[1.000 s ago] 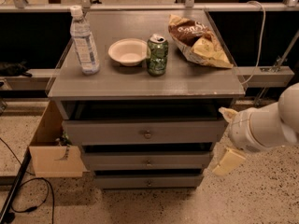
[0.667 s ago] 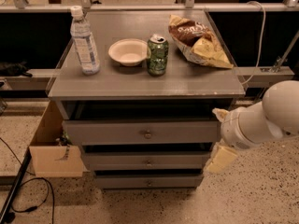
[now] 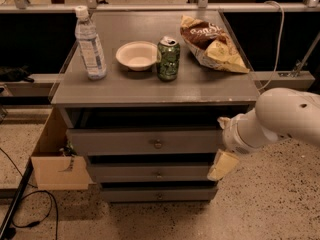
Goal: Open top drawer
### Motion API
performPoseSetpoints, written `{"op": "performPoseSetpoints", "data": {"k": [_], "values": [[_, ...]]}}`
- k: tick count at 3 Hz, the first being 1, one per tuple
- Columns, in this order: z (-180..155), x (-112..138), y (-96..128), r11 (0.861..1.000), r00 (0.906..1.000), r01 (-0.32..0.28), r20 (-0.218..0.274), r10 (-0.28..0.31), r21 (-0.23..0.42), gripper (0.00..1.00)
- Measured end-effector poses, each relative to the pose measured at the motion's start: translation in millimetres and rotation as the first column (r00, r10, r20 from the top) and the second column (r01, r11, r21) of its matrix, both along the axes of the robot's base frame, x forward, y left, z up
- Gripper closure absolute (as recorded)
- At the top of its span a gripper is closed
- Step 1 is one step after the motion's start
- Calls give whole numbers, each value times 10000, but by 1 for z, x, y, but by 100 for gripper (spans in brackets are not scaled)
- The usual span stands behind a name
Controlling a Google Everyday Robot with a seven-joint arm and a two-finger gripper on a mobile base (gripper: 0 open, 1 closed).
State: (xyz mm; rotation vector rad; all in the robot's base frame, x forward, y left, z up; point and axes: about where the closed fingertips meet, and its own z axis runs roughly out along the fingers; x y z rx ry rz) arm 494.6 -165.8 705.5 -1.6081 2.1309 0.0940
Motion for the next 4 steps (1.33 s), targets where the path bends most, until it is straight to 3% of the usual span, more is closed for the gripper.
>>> {"op": "performPoseSetpoints", "data": {"k": [1, 4], "values": [[-8, 21, 14, 9998, 9998, -192, 36, 193, -98, 0], [-38, 57, 24, 9999, 9999, -135, 48, 136, -77, 0]]}}
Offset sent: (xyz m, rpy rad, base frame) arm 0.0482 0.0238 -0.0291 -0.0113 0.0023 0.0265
